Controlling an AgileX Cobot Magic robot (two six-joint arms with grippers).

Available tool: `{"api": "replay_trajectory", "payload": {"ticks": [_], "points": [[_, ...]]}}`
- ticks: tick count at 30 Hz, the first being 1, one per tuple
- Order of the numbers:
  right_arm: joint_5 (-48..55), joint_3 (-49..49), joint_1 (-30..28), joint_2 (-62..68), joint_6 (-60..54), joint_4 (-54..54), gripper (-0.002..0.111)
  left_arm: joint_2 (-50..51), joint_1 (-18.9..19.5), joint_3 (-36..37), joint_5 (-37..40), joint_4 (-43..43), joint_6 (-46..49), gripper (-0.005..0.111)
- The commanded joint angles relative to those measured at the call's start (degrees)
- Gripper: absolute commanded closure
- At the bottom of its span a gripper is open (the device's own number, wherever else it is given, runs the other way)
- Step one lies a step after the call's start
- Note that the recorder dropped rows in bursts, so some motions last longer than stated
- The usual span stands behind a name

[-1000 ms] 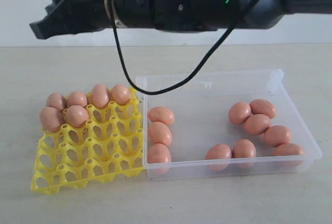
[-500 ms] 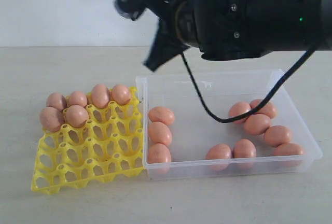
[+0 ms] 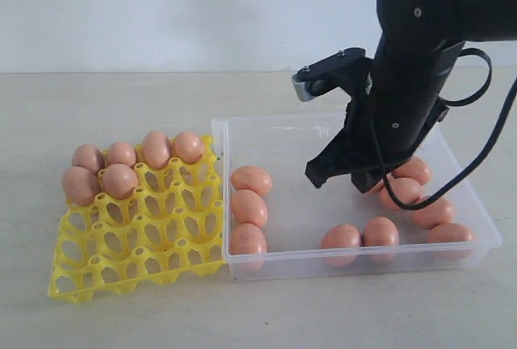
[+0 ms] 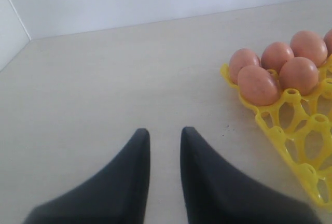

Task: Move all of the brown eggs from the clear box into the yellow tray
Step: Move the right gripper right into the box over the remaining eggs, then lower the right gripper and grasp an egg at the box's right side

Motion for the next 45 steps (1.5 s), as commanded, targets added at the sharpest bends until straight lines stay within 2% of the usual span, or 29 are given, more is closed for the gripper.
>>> {"api": "replay_trajectory", "payload": {"ticks": [1,3,7,10,17,25,30,32,40,45], "points": [[-0.04,0.08,-2.46,0.2,-2.78,-3.91,0.105,-0.11,-0.31,0.22,-0.41,-0.11,-0.11,0.085],[3.51,0.08,-2.46,0.83,-4.14,-4.04,0.095,-0.11,-0.31,0.22,-0.41,-0.11,-0.11,0.085],[9.26,0.08,-2.34,2.64,-10.3,-5.05,0.063,-0.11,-0.31,0.22,-0.41,-0.11,-0.11,0.085],[9.29,0.08,-2.34,3.18,-14.5,-7.95,0.051,-0.11,-0.31,0.22,-0.41,-0.11,-0.11,0.085],[8.5,0.08,-2.34,3.22,-18.03,-13.25,0.05,-0.11,-0.31,0.22,-0.41,-0.11,-0.11,0.085],[-1.03,0.18,-2.34,3.22,-28.61,-13.17,0.05,-0.11,-0.31,0.22,-0.41,-0.11,-0.11,0.085],[-2.54,0.18,-2.34,3.22,-46.27,-13.28,0.05,-0.11,-0.31,0.22,-0.41,-0.11,-0.11,0.085],[-2.49,0.18,-2.45,3.32,-49.85,-12.75,0.05,-0.11,-0.31,0.22,-0.41,-0.11,-0.11,0.085],[-2.18,0.18,-2.45,7.46,-57.62,-9.3,0.05,-0.11,-0.31,0.22,-0.41,-0.11,-0.11,0.085],[-2.31,0.18,-2.45,9.42,-57.74,-10.27,0.05,-0.11,-0.31,0.22,-0.41,-0.11,-0.11,0.085]]}}
